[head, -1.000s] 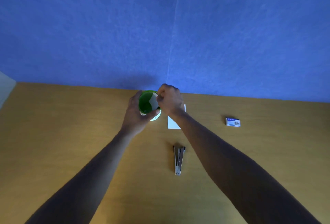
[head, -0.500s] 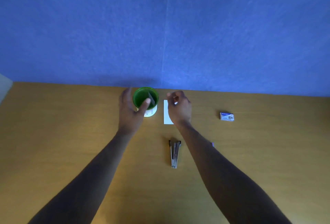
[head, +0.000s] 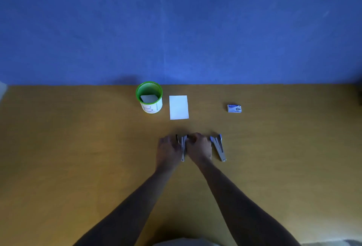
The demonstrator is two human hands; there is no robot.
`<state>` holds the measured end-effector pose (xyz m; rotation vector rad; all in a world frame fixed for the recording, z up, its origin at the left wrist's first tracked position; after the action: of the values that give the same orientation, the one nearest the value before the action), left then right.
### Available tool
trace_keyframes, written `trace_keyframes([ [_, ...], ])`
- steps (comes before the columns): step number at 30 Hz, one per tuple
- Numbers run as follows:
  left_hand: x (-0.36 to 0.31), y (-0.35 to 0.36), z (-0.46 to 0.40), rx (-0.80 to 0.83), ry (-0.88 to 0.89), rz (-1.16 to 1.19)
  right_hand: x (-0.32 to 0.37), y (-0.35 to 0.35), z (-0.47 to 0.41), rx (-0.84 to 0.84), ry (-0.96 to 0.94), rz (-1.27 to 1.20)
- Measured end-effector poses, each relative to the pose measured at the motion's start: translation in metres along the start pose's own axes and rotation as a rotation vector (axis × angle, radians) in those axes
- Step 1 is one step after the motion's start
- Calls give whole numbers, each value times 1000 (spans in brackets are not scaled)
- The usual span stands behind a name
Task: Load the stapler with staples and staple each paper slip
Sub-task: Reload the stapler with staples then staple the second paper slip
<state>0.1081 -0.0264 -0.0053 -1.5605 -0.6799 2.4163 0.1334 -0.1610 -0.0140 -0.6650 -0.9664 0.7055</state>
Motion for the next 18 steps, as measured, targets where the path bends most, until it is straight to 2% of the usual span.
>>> trace_keyframes([
  [4, -6, 6, 6, 59, -3, -9, 3, 5, 11, 46, -53, -2],
  [7, -3, 8, 7, 65, -103, 89, 4, 6, 17, 53, -64, -49],
  [14, 8, 6, 14, -89, -141, 317, -10, 7, 32, 9, 21, -383],
  [18, 7, 9, 16, -84, -115, 348, -16, 13, 35, 42, 91, -573],
])
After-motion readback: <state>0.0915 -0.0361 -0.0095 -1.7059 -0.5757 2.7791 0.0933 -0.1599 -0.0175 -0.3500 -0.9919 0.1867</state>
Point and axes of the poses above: each hand's wrist, its own z-axis away from the middle knuckle, its own y-axis out of the palm, x = y × z, the point moved 6 cm from there along -z, towards the middle knuckle, and after that the axes turned 8 degrees about z, right-handed, at the moved point
